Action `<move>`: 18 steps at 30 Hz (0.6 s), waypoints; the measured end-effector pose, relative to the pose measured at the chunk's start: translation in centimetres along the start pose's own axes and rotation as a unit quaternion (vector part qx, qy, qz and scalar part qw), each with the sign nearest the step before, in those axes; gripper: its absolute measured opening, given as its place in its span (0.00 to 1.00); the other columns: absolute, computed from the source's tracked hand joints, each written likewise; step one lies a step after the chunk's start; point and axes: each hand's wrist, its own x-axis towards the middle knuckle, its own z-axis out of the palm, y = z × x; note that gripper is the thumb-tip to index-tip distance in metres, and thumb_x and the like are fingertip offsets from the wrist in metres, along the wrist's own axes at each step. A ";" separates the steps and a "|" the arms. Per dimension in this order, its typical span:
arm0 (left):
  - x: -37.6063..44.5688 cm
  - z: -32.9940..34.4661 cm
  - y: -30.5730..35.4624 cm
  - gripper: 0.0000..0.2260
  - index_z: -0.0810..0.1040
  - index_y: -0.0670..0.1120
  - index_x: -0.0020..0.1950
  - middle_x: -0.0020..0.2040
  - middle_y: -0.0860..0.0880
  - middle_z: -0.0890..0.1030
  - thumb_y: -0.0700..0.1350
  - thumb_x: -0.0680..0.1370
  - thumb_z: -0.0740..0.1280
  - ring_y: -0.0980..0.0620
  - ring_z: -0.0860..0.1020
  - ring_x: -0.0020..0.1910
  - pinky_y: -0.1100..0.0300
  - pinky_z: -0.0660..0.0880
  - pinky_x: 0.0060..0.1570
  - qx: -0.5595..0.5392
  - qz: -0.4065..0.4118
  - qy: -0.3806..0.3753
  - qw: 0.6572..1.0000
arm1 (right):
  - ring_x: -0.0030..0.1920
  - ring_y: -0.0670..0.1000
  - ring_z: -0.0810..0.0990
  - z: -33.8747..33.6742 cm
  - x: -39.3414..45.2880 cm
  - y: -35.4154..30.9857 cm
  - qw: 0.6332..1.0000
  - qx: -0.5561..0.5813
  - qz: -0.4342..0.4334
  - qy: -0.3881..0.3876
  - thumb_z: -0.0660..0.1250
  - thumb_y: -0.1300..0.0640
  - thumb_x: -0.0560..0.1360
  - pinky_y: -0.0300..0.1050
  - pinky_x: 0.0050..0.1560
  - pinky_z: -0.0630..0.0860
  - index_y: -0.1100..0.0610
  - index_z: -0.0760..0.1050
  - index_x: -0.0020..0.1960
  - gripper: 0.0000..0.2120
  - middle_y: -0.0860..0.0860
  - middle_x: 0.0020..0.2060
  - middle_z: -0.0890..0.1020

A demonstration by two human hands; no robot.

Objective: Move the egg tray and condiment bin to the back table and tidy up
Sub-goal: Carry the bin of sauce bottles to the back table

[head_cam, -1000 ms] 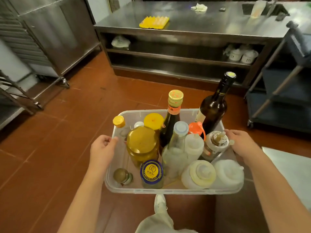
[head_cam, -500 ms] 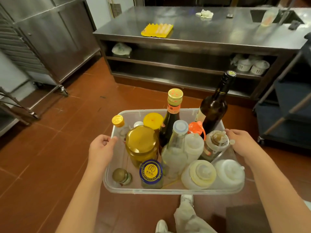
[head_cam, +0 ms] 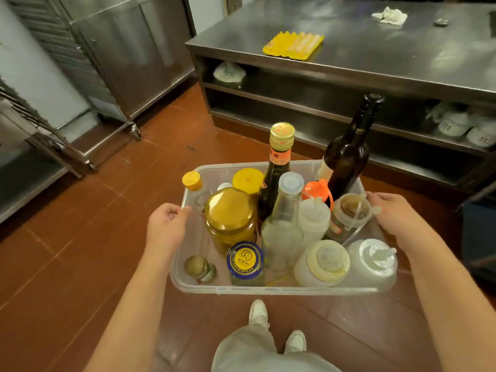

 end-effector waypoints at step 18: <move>19.9 11.1 9.0 0.11 0.77 0.48 0.38 0.33 0.48 0.75 0.53 0.76 0.70 0.49 0.71 0.31 0.55 0.68 0.33 -0.002 0.008 -0.031 0.999 | 0.57 0.54 0.77 0.0 17.9 -11.2 1.000 -0.005 0.012 0.018 0.57 0.48 0.83 0.50 0.52 0.71 0.52 0.76 0.67 0.17 0.54 0.58 0.81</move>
